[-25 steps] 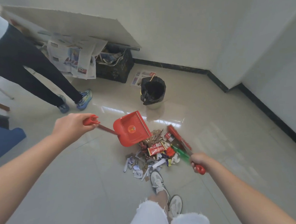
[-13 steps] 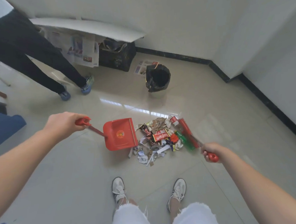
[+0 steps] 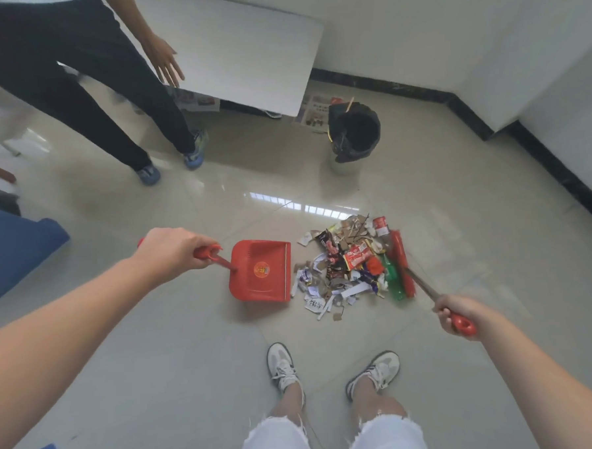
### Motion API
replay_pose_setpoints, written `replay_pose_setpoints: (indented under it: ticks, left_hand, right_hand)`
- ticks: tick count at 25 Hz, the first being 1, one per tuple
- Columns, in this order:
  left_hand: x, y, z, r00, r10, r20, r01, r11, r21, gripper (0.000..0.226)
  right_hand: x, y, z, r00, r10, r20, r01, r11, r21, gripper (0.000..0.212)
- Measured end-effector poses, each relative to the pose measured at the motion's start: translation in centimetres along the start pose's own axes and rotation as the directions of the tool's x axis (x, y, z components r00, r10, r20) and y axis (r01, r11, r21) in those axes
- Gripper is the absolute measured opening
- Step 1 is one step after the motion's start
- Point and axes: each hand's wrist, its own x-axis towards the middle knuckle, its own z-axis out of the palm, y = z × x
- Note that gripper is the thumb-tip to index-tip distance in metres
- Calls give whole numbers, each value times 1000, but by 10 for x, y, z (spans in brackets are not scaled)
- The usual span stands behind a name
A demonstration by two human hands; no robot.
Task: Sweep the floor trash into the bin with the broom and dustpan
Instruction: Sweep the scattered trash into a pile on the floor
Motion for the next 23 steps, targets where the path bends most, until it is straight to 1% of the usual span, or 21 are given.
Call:
replay_pose_setpoints:
  ticks: [4, 7, 9, 11, 15, 17, 20, 23]
  left_hand:
    - [18, -5, 12, 998, 62, -1, -62, 998, -4, 28]
    - [32, 3, 21, 995, 99, 25, -100, 994, 49, 29]
    - [37, 6, 24, 992, 121, 36, -124, 990, 71, 28]
    - [38, 1, 24, 991, 128, 27, -130, 987, 94, 28]
    - [40, -24, 15, 991, 130, 15, -131, 988, 77, 27]
    - [39, -32, 13, 992, 122, 25, -124, 987, 98, 25]
    - [38, -30, 25, 988, 150, 28, -153, 978, 143, 25]
    - [44, -16, 37, 988, 152, 41, -156, 980, 127, 26]
  right_hand:
    - [-16, 4, 12, 998, -14, -54, 16, 999, 41, 23]
    - [-31, 12, 15, 992, -61, -107, 61, 998, -8, 29]
    - [-38, 21, 19, 988, -100, -117, 98, 995, -22, 35]
    - [-42, 22, 23, 988, -120, -99, 121, 993, 3, 40]
    - [-51, 18, 27, 992, -95, -80, 97, 995, 22, 52]
    - [-53, 22, 34, 995, -79, -65, 80, 997, 15, 52]
    - [-49, 29, 50, 997, -62, -47, 61, 998, -22, 51]
    - [-36, 36, 72, 996, -56, -62, 52, 997, -64, 51]
